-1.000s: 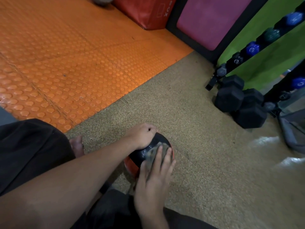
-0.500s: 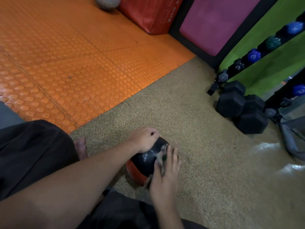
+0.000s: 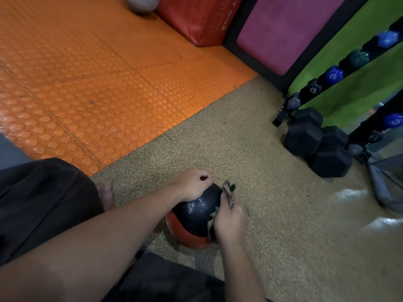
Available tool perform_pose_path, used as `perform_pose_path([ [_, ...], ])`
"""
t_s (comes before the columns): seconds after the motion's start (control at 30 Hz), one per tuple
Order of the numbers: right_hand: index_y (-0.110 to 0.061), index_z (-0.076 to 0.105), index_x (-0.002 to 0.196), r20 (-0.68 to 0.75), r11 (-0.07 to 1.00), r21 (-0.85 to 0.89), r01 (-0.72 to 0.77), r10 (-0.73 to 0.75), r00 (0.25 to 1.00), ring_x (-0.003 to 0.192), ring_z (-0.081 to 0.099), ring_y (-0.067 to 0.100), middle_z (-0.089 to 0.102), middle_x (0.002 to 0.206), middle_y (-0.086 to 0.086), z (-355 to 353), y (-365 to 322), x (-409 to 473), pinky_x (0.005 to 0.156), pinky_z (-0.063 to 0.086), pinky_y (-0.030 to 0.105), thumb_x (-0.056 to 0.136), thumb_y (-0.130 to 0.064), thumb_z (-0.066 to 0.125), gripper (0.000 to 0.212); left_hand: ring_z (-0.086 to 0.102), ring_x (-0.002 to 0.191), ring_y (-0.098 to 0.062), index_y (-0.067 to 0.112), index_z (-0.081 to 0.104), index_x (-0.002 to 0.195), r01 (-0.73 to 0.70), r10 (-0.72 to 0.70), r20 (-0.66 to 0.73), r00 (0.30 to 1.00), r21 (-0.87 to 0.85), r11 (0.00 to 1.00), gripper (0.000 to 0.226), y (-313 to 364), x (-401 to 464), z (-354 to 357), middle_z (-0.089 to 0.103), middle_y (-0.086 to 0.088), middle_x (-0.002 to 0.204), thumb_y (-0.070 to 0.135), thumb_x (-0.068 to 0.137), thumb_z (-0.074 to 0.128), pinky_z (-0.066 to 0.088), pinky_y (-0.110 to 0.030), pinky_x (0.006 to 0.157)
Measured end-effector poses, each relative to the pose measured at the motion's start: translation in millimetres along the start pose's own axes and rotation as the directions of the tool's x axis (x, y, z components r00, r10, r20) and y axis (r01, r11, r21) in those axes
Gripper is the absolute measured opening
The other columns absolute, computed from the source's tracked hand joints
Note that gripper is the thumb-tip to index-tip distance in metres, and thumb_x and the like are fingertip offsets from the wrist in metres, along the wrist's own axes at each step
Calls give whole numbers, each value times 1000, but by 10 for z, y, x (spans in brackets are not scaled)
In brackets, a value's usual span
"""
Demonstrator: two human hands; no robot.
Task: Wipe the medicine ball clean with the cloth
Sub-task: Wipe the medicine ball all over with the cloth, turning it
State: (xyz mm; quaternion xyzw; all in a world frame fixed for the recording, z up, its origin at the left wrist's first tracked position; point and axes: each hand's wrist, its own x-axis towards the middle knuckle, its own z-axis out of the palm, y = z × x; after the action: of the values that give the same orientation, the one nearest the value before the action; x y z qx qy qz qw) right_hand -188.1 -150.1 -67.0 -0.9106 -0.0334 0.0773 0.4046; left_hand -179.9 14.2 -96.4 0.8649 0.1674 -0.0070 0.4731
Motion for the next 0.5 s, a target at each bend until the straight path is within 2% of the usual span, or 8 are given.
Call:
perform_pose_path([
  [0.03,-39,34,158,-19,992,-83,98,-100,995,156,23,24,31,167,-10,54,16,-227,125,24,38,106,-50,41,53,60,125,-21,39,74,117,-1,1,-1,1000,5,1000,29,6,6,-1,67,10,137,53,104,52,46,-33,98],
  [0.1,-43,10,163,57,933,-228,279,-273,960,157,-21,16,-11,169,-27,170,81,-739,126,5,44,101,-54,28,65,60,123,-19,38,75,114,-10,10,13,1000,15,1000,27,53,-7,-20,67,11,135,49,106,52,43,-30,93],
  [0.17,-46,-8,160,192,869,-359,339,-287,939,149,-36,16,-29,162,-31,193,135,-1050,125,6,49,92,-49,27,77,60,123,-18,38,75,116,-17,16,28,999,6,1000,28,82,-14,-19,65,11,136,49,107,51,44,-31,94],
  [0.2,-48,-10,159,207,870,-380,315,-252,945,148,-38,15,-31,160,-34,171,153,-1043,125,4,51,94,-43,33,78,59,124,-18,38,75,117,-27,27,35,999,7,1000,28,80,-19,-14,65,11,137,50,107,51,45,-32,98],
  [0.27,-49,3,160,138,919,-293,262,-231,963,151,-32,10,-17,161,-40,75,161,-878,127,-1,50,105,-32,42,70,60,125,-18,38,75,116,-58,57,33,998,25,998,29,90,-28,7,66,11,137,50,106,51,47,-36,104],
  [0.33,-44,21,161,82,963,-166,213,-202,976,155,-17,8,4,163,-39,-27,89,-615,129,8,52,108,-35,44,59,61,125,-19,37,76,118,-54,53,18,998,40,998,30,92,-16,29,67,11,137,49,105,52,48,-34,102],
  [0.43,-32,39,157,114,986,-68,154,-146,983,158,11,19,25,161,-19,-97,-91,-268,126,24,49,108,-40,42,50,61,125,-22,34,75,119,-15,15,-19,1000,2,1000,29,53,10,6,68,7,136,46,106,53,45,-30,94],
  [0.5,-25,50,151,9,991,-23,134,-134,991,147,42,31,51,153,2,-156,-192,-35,117,39,46,108,-36,45,45,61,125,-23,30,76,119,-21,20,-27,999,-40,999,29,-8,18,2,69,5,135,44,106,54,45,-30,95],
])
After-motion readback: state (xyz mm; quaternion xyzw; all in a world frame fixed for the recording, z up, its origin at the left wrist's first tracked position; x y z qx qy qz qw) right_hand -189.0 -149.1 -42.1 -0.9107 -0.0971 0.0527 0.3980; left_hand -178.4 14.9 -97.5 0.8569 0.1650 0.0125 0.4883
